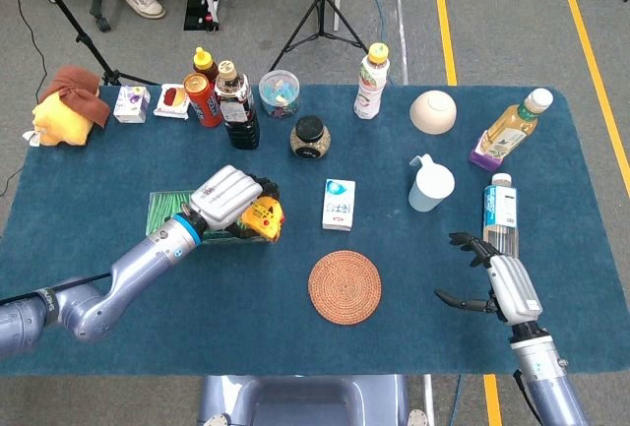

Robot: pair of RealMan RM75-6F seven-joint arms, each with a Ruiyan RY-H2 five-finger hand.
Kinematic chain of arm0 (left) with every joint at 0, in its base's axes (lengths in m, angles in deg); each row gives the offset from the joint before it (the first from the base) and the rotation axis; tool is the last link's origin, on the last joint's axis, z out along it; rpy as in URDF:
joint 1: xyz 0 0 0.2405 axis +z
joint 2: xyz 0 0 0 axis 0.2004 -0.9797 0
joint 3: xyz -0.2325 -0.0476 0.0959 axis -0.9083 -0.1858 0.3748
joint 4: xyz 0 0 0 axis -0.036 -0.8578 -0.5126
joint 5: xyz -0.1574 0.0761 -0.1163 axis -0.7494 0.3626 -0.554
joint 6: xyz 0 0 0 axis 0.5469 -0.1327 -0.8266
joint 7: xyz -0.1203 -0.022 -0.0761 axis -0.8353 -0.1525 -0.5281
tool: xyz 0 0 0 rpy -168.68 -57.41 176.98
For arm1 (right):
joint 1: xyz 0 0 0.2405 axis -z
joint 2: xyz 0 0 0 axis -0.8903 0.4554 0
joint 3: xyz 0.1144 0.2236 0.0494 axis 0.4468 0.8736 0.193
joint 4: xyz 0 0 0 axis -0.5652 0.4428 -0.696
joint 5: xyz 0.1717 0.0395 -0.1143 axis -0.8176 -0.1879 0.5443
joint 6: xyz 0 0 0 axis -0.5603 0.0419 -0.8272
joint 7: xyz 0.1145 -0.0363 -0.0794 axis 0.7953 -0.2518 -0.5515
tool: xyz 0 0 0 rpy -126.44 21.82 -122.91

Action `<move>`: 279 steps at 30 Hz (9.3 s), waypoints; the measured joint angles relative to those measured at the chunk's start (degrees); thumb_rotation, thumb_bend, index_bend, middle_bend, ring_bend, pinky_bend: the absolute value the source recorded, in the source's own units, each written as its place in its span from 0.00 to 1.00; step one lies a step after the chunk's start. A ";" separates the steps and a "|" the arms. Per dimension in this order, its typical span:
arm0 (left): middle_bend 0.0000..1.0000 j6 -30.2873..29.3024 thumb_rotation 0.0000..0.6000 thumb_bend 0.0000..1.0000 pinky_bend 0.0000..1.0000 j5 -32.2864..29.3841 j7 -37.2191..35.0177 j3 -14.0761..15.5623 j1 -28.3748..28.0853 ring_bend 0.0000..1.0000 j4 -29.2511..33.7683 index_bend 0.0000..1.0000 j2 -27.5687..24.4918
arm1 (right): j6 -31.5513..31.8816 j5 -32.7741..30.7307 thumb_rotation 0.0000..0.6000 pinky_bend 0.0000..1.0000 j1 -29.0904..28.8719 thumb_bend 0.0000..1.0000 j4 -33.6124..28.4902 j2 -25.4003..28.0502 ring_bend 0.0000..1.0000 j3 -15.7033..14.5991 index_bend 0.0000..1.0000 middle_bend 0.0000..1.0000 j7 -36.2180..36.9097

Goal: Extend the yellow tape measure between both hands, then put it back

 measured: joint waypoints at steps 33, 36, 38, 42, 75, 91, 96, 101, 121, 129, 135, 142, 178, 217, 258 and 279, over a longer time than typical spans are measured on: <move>0.52 -4.03 1.00 0.33 0.55 -31.76 16.73 -0.40 -20.24 0.47 -1.88 0.64 11.66 | 1.26 -13.68 0.60 0.26 -7.61 0.22 0.95 -15.79 0.07 7.14 0.00 0.04 -20.26; 0.52 -6.08 1.00 0.33 0.55 -34.68 18.33 -0.43 -22.21 0.48 -2.70 0.64 13.48 | 1.82 -14.35 0.60 0.25 -8.14 0.22 1.17 -16.72 0.07 7.47 0.00 0.04 -21.88; 0.52 -7.33 1.00 0.34 0.55 -36.39 19.15 -0.61 -23.39 0.48 -3.44 0.65 14.86 | 1.90 -14.88 0.60 0.25 -8.49 0.22 1.15 -17.15 0.07 7.79 0.00 0.04 -22.12; 0.52 -8.99 1.00 0.34 0.56 -38.53 20.59 -0.95 -25.21 0.48 -5.00 0.65 17.14 | 1.80 -15.12 0.60 0.25 -8.84 0.22 1.14 -17.48 0.07 7.91 0.00 0.04 -22.15; 0.52 -16.55 1.00 0.35 0.58 -44.49 25.08 -6.08 -29.42 0.48 -13.09 0.65 28.58 | 2.03 -19.61 0.59 0.25 -11.61 0.22 4.20 -21.73 0.07 9.86 0.00 0.04 -25.65; 0.53 -15.35 1.00 0.35 0.58 -44.96 26.07 -6.60 -28.42 0.48 -12.97 0.65 28.77 | 1.41 -21.72 0.60 0.26 -12.51 0.26 5.07 -22.25 0.07 10.43 0.00 0.04 -26.45; 0.53 -15.17 1.00 0.35 0.58 -45.10 26.18 -6.73 -28.10 0.48 -12.75 0.65 28.49 | 1.31 -21.97 0.60 0.26 -12.69 0.32 5.39 -22.38 0.08 10.38 0.00 0.04 -26.40; 0.53 -14.86 1.00 0.35 0.58 -45.21 26.23 -6.87 -27.95 0.48 -12.67 0.65 28.38 | 1.30 -22.22 0.60 0.26 -12.83 0.37 5.53 -22.40 0.09 10.37 0.00 0.05 -26.58; 0.53 -14.49 1.00 0.35 0.58 -45.04 26.18 -6.66 -27.09 0.48 -12.31 0.66 27.49 | 1.93 -22.69 0.61 0.27 -12.78 0.51 5.94 -22.31 0.13 10.30 0.00 0.08 -26.83; 0.53 -14.44 1.00 0.35 0.58 -45.03 25.94 -6.44 -26.50 0.48 -12.30 0.66 27.03 | 2.19 -22.66 0.61 0.27 -12.71 0.53 6.29 -22.28 0.13 10.26 0.01 0.09 -26.79; 0.53 -14.29 1.00 0.35 0.58 -44.99 25.62 -6.43 -26.12 0.48 -12.31 0.66 26.70 | 2.32 -22.40 0.61 0.26 -12.60 0.54 6.36 -22.20 0.15 10.13 0.08 0.10 -26.54; 0.53 -14.28 1.00 0.35 0.58 -45.07 25.60 -6.61 -26.15 0.48 -12.87 0.66 26.84 | 2.69 -21.18 0.62 0.27 -12.56 0.57 6.63 -22.47 0.19 9.90 0.30 0.15 -25.76; 0.53 -14.03 1.00 0.35 0.59 -44.14 24.99 -7.13 -25.84 0.48 -15.35 0.67 27.81 | 3.06 -20.28 0.63 0.33 -11.92 0.70 7.44 -22.25 0.30 9.83 0.59 0.32 -24.37; 0.53 -8.74 1.00 0.35 0.59 -46.63 26.62 -0.73 -21.43 0.48 -3.25 0.70 10.65 | 3.94 -14.97 0.70 0.34 -10.99 0.70 9.05 -20.56 0.31 8.79 0.60 0.33 -21.38; 0.54 -3.64 1.00 0.35 0.58 -44.23 22.07 11.99 -17.28 0.48 5.33 0.71 -10.34 | 3.96 -14.50 0.75 0.34 -10.52 0.71 12.72 -15.38 0.32 11.86 0.60 0.34 -15.59; 0.54 -3.46 1.00 0.35 0.58 -42.84 19.44 13.15 -15.73 0.48 5.40 0.71 -11.82 | 4.22 -15.29 0.76 0.34 -10.16 0.72 12.75 -14.72 0.32 12.12 0.60 0.34 -14.81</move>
